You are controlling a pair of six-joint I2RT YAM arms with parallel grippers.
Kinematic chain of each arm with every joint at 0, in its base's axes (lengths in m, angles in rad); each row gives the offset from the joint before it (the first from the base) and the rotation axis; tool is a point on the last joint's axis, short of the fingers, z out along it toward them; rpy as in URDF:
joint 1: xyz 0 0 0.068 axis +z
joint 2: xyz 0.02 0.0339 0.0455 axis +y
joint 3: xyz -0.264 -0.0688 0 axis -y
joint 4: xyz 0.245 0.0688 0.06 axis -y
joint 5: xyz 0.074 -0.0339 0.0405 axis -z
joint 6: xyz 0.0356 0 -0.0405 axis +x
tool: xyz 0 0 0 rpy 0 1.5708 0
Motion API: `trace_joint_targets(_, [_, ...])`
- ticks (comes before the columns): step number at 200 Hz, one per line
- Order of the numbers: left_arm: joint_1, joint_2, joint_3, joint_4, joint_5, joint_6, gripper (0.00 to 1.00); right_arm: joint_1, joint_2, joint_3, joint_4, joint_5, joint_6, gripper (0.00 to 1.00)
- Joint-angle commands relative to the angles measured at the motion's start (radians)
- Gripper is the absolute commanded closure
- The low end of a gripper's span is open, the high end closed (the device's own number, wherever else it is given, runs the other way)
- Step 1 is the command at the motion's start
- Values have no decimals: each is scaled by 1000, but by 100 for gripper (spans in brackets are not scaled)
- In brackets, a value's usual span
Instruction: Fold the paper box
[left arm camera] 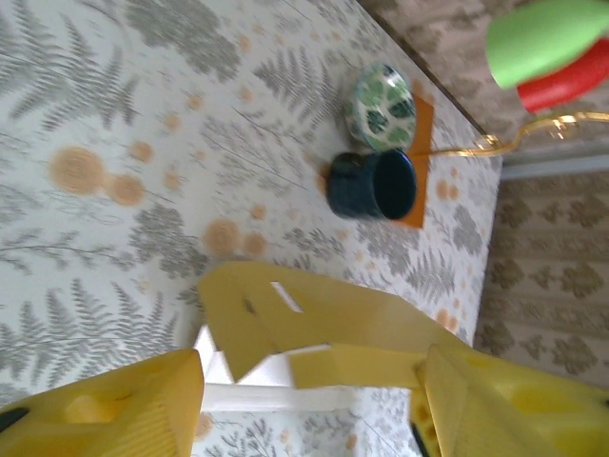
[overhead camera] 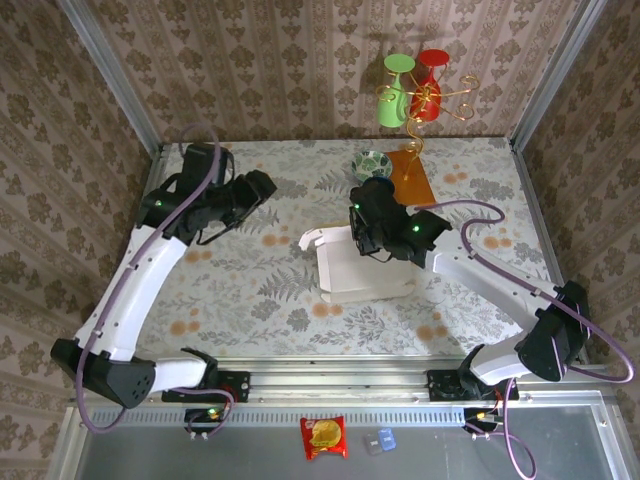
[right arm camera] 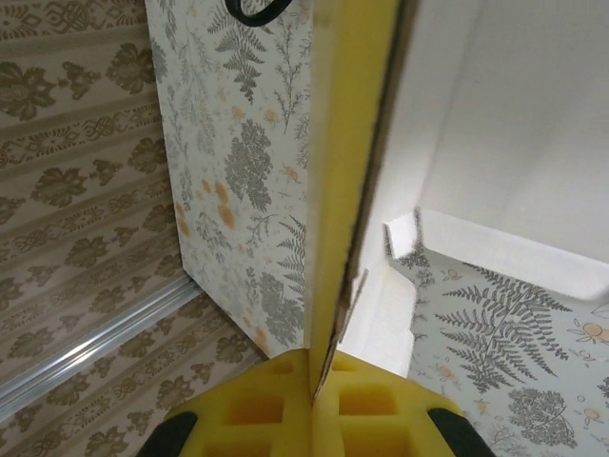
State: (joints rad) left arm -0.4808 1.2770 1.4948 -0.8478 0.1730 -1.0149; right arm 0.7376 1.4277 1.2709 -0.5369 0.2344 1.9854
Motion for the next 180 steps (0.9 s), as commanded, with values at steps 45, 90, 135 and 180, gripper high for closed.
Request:
trace_joint_targets(45, [-115, 98, -44, 195, 44, -159, 37, -10, 2, -22, 120, -12, 1, 100])
trace_joint_targets(90, [-146, 121, -107, 232, 56, -211, 39, -13, 2, -43, 147, -23, 7, 100])
trace_joint_targets(135, [-159, 129, -130, 229, 55, -218, 40, -14, 7, -51, 161, -33, 16, 100])
trace_joint_targets(180, [-180, 151, -139, 237, 68, -238, 41, -14, 12, -58, 176, -35, 20, 100])
